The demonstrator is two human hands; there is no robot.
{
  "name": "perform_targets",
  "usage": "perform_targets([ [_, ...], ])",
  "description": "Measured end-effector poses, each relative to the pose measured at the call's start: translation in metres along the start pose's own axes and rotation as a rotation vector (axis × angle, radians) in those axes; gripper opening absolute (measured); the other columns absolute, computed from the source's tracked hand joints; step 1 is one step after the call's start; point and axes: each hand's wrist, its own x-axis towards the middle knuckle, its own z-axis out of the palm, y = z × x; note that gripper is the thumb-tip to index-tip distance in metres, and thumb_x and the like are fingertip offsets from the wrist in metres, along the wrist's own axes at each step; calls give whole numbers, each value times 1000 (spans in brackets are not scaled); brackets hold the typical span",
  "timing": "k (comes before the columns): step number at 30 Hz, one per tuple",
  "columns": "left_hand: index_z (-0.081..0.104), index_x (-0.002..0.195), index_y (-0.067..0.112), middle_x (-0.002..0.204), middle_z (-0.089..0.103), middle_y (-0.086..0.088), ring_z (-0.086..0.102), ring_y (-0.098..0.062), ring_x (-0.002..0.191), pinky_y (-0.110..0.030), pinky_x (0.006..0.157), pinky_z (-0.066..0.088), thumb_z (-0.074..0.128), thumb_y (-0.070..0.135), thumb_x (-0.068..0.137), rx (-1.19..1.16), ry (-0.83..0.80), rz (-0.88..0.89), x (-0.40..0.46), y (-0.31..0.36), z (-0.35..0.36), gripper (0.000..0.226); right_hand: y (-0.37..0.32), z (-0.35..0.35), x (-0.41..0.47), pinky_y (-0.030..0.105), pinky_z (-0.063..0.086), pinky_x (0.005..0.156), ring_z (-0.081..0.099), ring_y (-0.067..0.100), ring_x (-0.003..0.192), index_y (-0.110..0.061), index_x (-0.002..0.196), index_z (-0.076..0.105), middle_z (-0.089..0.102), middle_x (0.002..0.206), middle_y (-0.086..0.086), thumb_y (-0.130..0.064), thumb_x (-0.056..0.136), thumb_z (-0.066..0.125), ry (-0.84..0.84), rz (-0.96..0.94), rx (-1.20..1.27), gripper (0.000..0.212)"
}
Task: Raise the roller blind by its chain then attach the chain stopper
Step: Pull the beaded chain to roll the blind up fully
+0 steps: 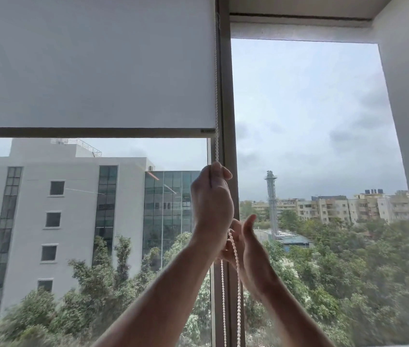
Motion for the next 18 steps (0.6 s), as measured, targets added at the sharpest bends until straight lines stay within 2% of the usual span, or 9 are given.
perform_targets([
  [1, 59, 69, 27, 47, 46, 9, 40, -10, 42, -29, 46, 34, 39, 20, 102, -19, -18, -8, -8, -1, -3, 40, -6, -4, 5, 49, 47, 82, 59, 42, 87, -8, 107, 65, 55, 104, 44, -72, 85, 29, 29, 0, 12, 76],
  [3, 57, 75, 13, 39, 49, 9, 42, -2, 33, -18, 35, 33, 37, 13, 103, -43, -44, -31, -24, -5, -7, 35, -18, -8, 18, 47, 47, 81, 57, 35, 92, 0, 111, 64, 60, 100, 36, -69, 83, 40, 119, -38, -22, 78],
  [5, 57, 68, 16, 43, 52, 13, 42, 0, 37, -16, 39, 33, 40, 12, 102, -20, -40, -10, -38, -17, -9, 38, -36, -5, 36, 37, 51, 72, 60, 29, 81, -1, 100, 67, 62, 83, 24, -58, 92, 42, 169, -119, -113, 62],
  [7, 57, 64, 18, 47, 49, 11, 36, -5, 44, -22, 42, 29, 42, 16, 101, 24, -13, 19, -50, -34, -12, 40, -57, 4, 54, 26, 53, 61, 59, 21, 66, -10, 89, 69, 60, 67, 9, -43, 99, 41, 182, -166, -146, 44],
  [10, 56, 64, 21, 46, 42, 6, 31, -12, 46, -29, 42, 24, 43, 20, 99, 34, -45, -9, -74, -56, -18, 38, -89, 21, 76, 32, 53, 57, 57, 17, 59, -9, 98, 68, 57, 63, 2, -39, 102, 42, 152, -170, -137, 39],
  [12, 56, 62, 25, 43, 36, 5, 28, -12, 44, -25, 41, 20, 42, 14, 101, -5, -88, -75, -89, -65, -20, 43, -102, 34, 85, 27, 41, 44, 44, 12, 49, -6, 104, 65, 46, 58, -1, -36, 104, 39, 142, -112, -81, 39],
  [14, 56, 62, 25, 41, 34, 5, 26, -9, 42, -23, 40, 19, 43, 15, 101, -18, -109, -98, -94, -68, -21, 42, -106, 47, 90, 22, 28, 38, 31, 10, 42, -10, 93, 65, 36, 54, -2, -34, 106, 36, 217, -82, -61, 40],
  [16, 55, 62, 23, 42, 32, 5, 25, -8, 41, -23, 40, 18, 43, 19, 101, -43, -108, -105, -93, -72, -21, 41, -100, 56, 94, 20, 27, 36, 31, 10, 37, -16, 77, 63, 36, 52, 0, -34, 105, 36, 315, -152, -89, 43],
  [18, 56, 61, 22, 44, 32, 5, 26, -9, 41, -23, 39, 19, 44, 22, 100, -56, -117, -112, -88, -76, -23, 41, -94, 60, 95, 23, 32, 43, 38, 12, 40, -21, 65, 63, 42, 48, -5, -37, 101, 39, 383, -265, -129, 46],
])
